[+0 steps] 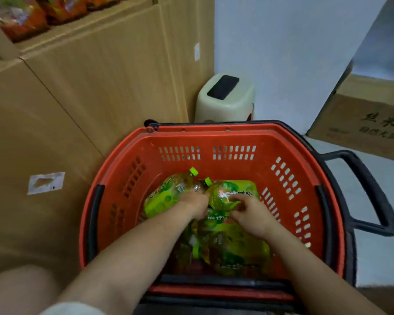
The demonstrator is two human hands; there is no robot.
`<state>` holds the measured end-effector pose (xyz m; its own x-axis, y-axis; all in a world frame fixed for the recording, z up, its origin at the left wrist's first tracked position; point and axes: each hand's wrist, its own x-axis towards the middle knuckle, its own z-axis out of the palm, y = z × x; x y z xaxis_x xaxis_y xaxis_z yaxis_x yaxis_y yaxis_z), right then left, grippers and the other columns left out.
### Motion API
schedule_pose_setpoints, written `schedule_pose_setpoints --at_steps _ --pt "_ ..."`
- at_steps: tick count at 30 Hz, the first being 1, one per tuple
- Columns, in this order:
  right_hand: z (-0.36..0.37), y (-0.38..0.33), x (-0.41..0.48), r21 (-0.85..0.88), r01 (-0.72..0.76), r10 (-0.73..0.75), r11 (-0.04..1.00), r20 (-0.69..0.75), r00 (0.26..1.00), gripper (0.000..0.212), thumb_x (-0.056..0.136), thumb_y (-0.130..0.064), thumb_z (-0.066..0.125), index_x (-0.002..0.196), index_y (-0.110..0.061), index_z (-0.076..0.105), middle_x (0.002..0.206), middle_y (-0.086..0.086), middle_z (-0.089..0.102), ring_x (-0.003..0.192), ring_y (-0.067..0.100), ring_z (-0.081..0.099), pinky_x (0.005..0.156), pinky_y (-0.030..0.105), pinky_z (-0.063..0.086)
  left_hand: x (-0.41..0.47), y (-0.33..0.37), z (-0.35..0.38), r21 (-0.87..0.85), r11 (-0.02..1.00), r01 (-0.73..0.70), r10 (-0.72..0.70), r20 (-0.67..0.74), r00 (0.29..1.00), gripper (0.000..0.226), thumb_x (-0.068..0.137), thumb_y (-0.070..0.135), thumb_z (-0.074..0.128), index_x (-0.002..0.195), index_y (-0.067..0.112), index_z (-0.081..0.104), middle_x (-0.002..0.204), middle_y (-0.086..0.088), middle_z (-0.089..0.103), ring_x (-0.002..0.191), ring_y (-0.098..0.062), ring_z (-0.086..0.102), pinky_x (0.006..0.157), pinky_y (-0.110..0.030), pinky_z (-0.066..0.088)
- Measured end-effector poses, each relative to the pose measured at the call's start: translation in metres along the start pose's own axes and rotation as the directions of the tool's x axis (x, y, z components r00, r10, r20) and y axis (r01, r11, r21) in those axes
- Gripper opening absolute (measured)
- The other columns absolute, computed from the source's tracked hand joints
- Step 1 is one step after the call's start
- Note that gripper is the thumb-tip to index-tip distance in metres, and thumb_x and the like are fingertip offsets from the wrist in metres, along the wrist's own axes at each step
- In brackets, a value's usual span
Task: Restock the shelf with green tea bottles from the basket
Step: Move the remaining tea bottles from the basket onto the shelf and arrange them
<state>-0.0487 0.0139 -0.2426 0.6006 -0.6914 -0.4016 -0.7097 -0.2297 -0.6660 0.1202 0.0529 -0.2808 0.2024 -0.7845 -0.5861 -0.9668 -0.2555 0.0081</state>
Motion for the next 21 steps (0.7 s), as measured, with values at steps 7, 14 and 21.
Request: schedule_pose_setpoints --at_steps 7,14,21 --pt "0.001 0.01 0.016 0.258 -0.122 0.108 0.958 0.065 0.992 0.041 0.089 -0.005 0.053 0.129 -0.012 0.051 0.07 0.007 0.057 0.051 0.016 0.045 0.048 0.028 0.037 0.023 -0.006 0.008 0.025 1.0 0.016 -0.013 -0.106 0.994 0.051 0.082 0.026 0.07 0.126 0.011 0.049 0.12 -0.011 0.057 0.113 -0.03 0.054 0.087 -0.042 0.05" --pt "0.002 -0.002 0.014 0.272 -0.05 0.03 0.961 0.076 0.997 0.068 0.081 -0.019 0.072 0.141 -0.023 0.039 0.117 0.005 0.055 0.078 0.011 0.06 0.063 0.02 0.052 -0.037 -0.015 -0.035 0.122 0.988 -0.092 0.114 -0.193 0.975 0.035 0.08 0.036 0.07 0.109 0.016 0.065 0.101 -0.007 0.07 0.099 -0.027 0.064 0.082 -0.033 0.05" --pt "0.005 -0.028 0.006 0.332 0.122 -0.178 0.935 0.142 0.974 0.108 0.054 -0.057 0.084 0.143 -0.042 0.024 0.148 -0.003 0.041 0.134 0.018 0.041 0.112 0.043 0.034 -0.11 -0.015 -0.097 -0.476 0.787 -0.393 -0.003 -0.64 0.769 0.019 0.068 0.034 0.08 0.085 0.029 0.073 0.079 0.012 0.07 0.078 0.0 0.065 0.076 -0.019 0.048"
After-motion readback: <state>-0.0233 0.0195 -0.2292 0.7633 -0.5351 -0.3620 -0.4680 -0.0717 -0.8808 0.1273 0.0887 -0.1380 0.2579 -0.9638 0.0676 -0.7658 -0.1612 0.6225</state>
